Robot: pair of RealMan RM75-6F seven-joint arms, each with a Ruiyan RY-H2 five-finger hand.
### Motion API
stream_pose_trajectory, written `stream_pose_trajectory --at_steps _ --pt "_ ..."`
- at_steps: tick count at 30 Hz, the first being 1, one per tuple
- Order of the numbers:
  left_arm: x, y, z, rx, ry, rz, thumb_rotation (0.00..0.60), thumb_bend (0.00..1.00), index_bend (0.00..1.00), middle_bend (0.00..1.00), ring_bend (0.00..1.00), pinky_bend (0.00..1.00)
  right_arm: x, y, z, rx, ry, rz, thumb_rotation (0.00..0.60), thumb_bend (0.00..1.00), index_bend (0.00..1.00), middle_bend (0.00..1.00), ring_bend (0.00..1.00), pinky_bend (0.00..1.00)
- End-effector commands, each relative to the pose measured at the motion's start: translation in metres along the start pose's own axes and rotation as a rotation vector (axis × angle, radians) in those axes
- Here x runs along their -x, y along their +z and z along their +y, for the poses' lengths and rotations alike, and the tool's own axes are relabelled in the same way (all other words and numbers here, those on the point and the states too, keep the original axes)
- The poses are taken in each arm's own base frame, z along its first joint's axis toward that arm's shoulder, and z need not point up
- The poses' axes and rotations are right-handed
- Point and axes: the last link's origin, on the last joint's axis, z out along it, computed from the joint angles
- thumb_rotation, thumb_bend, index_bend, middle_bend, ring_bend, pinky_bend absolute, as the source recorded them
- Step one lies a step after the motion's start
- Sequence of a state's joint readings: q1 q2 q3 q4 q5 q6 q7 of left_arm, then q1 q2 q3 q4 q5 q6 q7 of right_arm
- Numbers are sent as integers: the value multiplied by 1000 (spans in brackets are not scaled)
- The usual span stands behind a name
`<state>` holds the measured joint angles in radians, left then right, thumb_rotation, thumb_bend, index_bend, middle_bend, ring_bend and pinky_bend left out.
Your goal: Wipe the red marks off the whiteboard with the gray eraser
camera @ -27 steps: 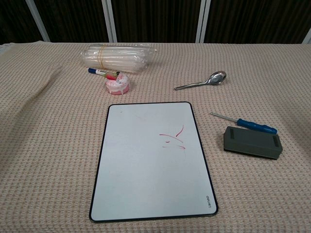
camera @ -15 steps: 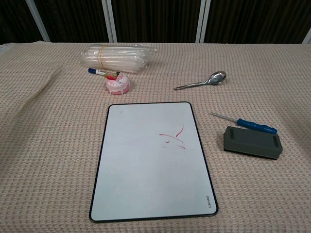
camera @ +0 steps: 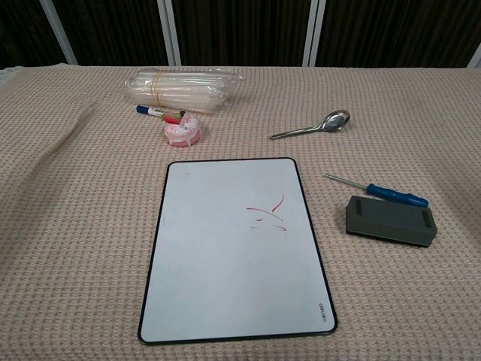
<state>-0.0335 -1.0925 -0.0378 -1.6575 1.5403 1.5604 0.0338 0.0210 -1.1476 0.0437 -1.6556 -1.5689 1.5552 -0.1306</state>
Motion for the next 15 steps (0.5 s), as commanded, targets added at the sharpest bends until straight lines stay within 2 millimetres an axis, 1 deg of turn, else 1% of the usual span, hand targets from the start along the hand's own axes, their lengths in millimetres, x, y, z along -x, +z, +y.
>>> stream_pose_trajectory --at_steps 1,5,8,10,15 --pt "0 0 1 2 -1 0 600 484 160 11 0 2 1 -1 -3 -9 28 -20 600 66 0 9 64 137" --pt "0 0 1 -1 -5 3 600 485 160 11 0 2 3 -5 -6 -19 81 -71 600 67 0 14 66 137" --pt "0 0 1 -6 -6 2 600 484 160 11 0 2 5 -3 -11 -42 161 -156 600 66 0 19 70 137" --pt "1 0 0 -8 -4 -1 600 484 160 11 0 2 4 3 -14 -58 203 -216 600 66 0 34 80 138" --pt "0 1 0 -12 -5 3 600 484 160 11 0 2 4 25 -22 -73 272 -342 600 66 9 86 119 138"
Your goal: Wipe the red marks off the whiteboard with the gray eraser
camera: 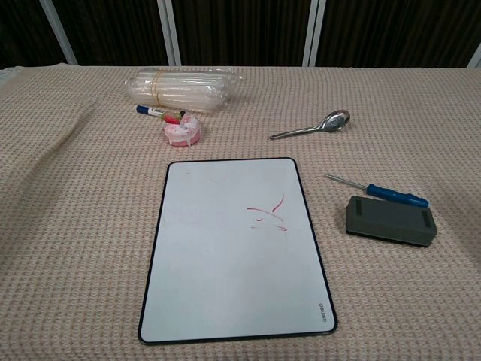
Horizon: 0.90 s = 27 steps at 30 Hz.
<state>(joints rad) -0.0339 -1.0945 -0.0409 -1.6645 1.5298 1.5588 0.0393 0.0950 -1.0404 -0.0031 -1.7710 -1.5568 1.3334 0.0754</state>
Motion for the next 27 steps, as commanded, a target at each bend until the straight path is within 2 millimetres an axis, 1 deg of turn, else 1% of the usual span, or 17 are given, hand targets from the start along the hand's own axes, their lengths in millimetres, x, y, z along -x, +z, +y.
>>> stream_pose_trajectory --at_steps 1,5,9,15,17,21,27 --pt "-1 0 -1 -6 -2 3 600 484 160 11 0 2 -5 23 -10 -10 81 -128 600 66 14 96 125 138" --pt "-1 1 -1 -12 -6 6 600 484 160 11 0 3 1 41 -19 -18 110 -194 600 65 24 111 132 140" --pt "-1 1 -1 -21 -11 14 600 485 160 11 0 3 12 57 -30 -24 156 -232 600 67 46 126 137 151" --pt "-1 2 -3 -31 -12 17 600 484 160 11 0 3 34 77 -44 -21 191 -250 600 122 115 201 205 225" --pt "-2 2 -3 -34 -12 16 600 485 160 11 0 3 41 82 -47 -17 195 -244 600 134 139 225 230 239" --pt "-2 3 -4 -39 -14 16 600 485 160 11 0 3 55 89 -54 -8 201 -249 600 146 164 247 246 247" --pt "-2 3 -4 -43 -13 14 600 484 160 11 0 3 69 98 -64 -8 196 -239 600 200 231 288 283 264"
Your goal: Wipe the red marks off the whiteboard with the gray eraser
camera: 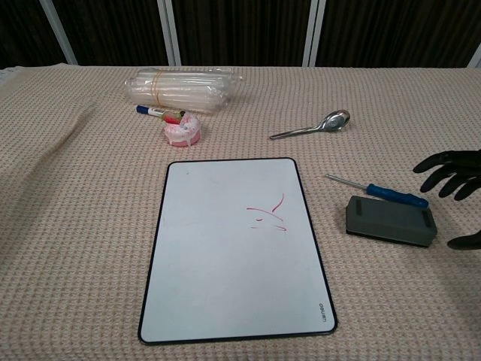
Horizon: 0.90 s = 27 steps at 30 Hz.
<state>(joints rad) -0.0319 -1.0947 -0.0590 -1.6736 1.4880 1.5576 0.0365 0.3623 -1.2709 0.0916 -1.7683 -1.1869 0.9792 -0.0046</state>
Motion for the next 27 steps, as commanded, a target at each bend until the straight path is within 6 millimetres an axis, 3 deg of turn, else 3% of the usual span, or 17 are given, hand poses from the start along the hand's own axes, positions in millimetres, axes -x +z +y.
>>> stream_pose_trajectory --at_steps 1,27 --pt "0 0 0 -1 0 0 600 484 160 11 0 3 5 8 -5 -4 -5 13 600 211 245 295 288 265" --pt "0 1 -1 -18 0 -3 600 484 160 11 0 4 37 40 -35 -35 -107 22 600 299 368 384 383 330"
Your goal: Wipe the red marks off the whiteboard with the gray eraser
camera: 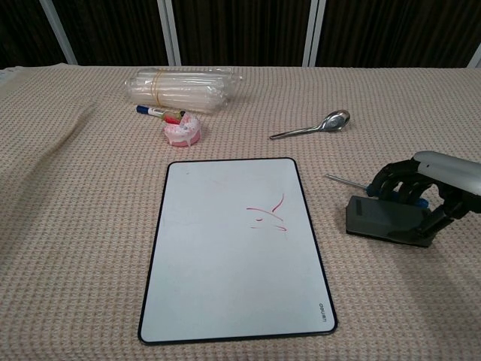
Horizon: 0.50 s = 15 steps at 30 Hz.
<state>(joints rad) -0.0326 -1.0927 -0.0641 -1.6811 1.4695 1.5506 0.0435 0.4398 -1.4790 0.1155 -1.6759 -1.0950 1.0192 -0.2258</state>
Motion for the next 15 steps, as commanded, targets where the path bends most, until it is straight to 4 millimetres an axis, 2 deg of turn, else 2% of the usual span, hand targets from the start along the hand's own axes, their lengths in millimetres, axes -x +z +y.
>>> stream_pose_trajectory --at_steps 1,10,15 --pt "0 0 0 -1 -1 -1 600 484 160 11 0 3 3 3 -3 4 -7 1 600 300 371 388 386 333" --pt "0 0 0 -2 -2 -1 600 484 160 11 0 4 6 8 -7 16 -15 -2 600 309 386 415 418 356" --pt "0 0 0 -1 -3 0 600 485 160 11 0 4 8 11 -9 15 -17 -9 600 386 446 479 481 404"
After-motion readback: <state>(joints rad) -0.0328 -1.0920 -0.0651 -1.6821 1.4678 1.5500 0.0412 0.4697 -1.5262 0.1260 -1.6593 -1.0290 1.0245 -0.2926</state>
